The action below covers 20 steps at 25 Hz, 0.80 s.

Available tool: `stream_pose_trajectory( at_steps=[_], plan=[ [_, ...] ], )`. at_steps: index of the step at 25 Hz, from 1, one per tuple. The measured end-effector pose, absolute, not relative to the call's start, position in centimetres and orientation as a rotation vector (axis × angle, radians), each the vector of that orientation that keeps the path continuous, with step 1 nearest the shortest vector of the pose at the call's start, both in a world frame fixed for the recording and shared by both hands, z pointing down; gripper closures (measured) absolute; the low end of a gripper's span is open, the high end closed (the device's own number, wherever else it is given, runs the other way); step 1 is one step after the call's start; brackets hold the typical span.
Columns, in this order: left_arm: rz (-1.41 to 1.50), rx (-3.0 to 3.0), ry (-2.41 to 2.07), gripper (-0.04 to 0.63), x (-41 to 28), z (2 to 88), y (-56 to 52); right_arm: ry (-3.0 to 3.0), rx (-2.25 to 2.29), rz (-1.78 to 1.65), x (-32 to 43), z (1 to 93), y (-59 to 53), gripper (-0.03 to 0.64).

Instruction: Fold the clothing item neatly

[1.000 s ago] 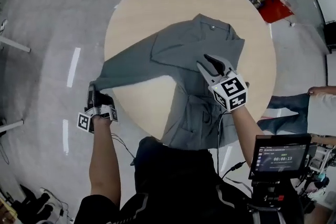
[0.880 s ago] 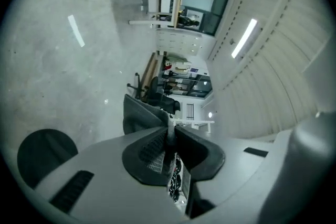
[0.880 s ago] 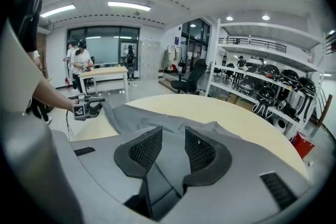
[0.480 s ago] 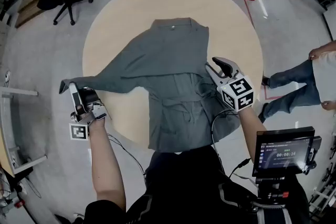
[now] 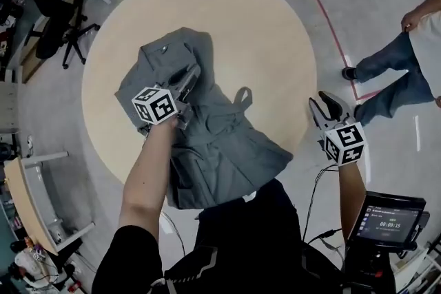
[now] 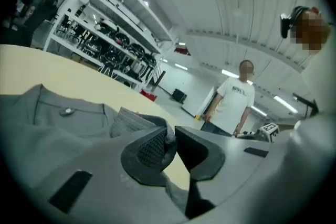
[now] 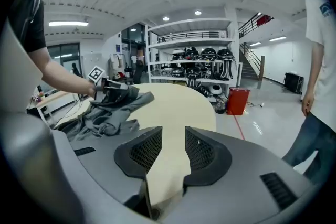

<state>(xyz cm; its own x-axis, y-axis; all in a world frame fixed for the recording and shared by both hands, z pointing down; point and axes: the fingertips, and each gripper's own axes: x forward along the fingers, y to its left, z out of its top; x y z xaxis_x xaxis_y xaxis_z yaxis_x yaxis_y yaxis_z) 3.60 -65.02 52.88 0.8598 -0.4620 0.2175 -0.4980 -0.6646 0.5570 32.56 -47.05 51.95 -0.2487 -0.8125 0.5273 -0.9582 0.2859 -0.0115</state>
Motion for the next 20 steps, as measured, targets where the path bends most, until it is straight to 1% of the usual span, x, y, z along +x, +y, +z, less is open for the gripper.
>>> stream_pose_trajectory(
  at_steps=[3, 4, 6, 7, 9, 13, 17, 20],
  plan=[
    [0.352, 2.393, -0.701, 0.554, 6.5, 57.8, -63.9, -2.123, 1.617, 0.521, 35.0, 53.5, -45.5, 0.499],
    [0.422, 2.408, -0.687, 0.537, 7.1, 58.5, -63.3, -2.123, 1.615, 0.528, 35.5, 53.7, -45.3, 0.499],
    [0.552, 2.447, -0.628, 0.412, 8.5, 59.1, -61.8, -2.129, 1.61, 0.532, 36.3, 53.9, -45.0, 0.499],
    [0.598, 2.467, -0.604, 0.382, 9.0, 59.0, -61.0, -2.135, 1.608, 0.534, 36.5, 53.8, -44.8, 0.499],
    [0.579, 2.489, -0.609, 0.373, 9.5, 57.4, -59.8, -2.156, 1.606, 0.528, 36.7, 53.2, -44.9, 0.499],
    [0.369, 2.507, -0.678, 0.373, 8.7, 51.9, -57.7, -2.225, 1.577, 0.497, 36.4, 51.6, -46.1, 0.499],
    [0.245, 2.483, -0.775, 0.373, 4.5, 49.0, -52.7, -2.318, 1.483, 0.505, 34.4, 51.7, -45.9, 0.499],
    [0.208, 2.513, -0.85, 0.373, 0.7, 47.4, -48.4, -2.377, 1.372, 0.469, 31.8, 50.9, -44.7, 0.497]
  ],
)
